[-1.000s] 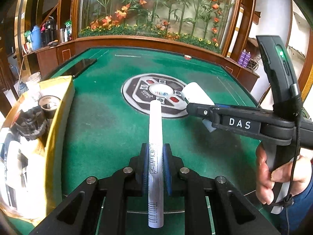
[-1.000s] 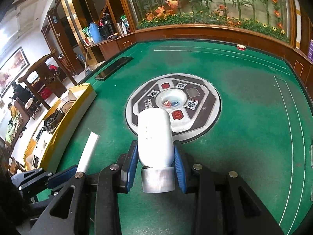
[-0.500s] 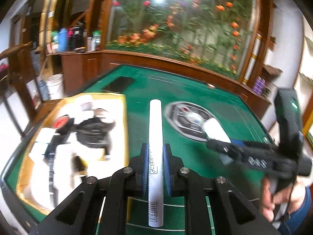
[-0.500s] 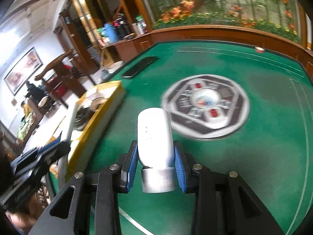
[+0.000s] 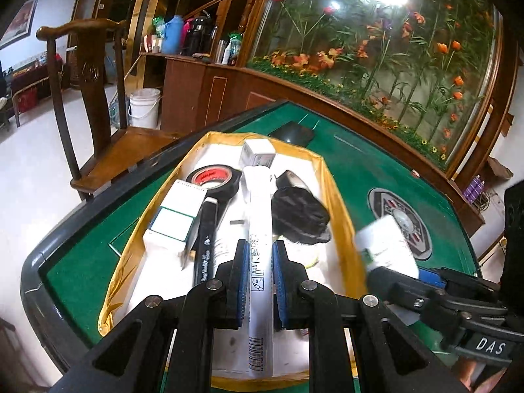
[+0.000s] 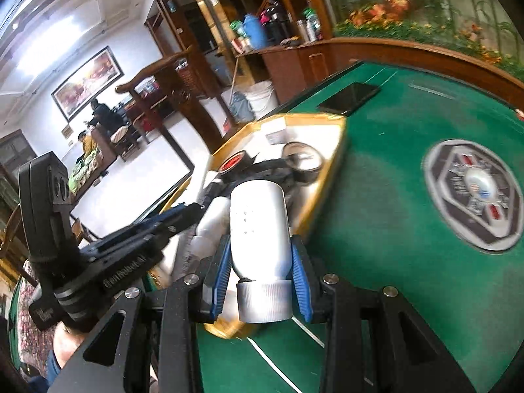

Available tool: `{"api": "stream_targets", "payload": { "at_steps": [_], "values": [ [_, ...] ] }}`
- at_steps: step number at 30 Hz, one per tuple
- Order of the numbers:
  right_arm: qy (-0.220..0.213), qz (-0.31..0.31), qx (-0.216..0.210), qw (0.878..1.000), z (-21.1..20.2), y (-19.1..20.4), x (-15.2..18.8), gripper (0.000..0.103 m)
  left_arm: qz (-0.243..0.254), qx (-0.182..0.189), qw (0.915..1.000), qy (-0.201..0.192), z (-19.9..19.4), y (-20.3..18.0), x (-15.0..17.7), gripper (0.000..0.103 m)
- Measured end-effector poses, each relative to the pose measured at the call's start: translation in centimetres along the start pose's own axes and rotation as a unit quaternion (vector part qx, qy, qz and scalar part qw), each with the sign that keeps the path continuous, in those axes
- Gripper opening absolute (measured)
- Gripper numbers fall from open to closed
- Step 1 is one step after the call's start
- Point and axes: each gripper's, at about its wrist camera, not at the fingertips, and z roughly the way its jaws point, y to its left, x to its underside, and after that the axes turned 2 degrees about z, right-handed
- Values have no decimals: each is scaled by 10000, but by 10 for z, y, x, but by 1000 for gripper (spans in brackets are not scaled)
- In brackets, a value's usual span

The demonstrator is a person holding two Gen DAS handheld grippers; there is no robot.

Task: Organize rigid objects
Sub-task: 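Lower the marker and pill bottle into the tray and open both tools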

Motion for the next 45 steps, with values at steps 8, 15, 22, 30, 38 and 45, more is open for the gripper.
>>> {"api": "stream_targets", "payload": {
  "at_steps": [8,15,22,30,38,45],
  "values": [
    [260,-75,-44,9996,33,22,-8,34,-71,-64,9999,48,1,15,5,15],
    [398,-70,26,9992,48,25,-9,34,-146,-103,9998,114,5,24,9,15],
    [411,-128,70,9990,51,23,-6,34,-152,-89,9997,153,7,24,10,15],
    [401,-170,16,9990,51,24,-4,34,-116,-91,9997,193,6,25,12,15],
    [423,-177,-66,9989,48,24,-2,37,-121,-95,9997,165,2,25,12,15],
    [409,-172,-176,9989,47,24,-2,41,-136,-112,9997,140,-4,26,10,15]
  ]
}}
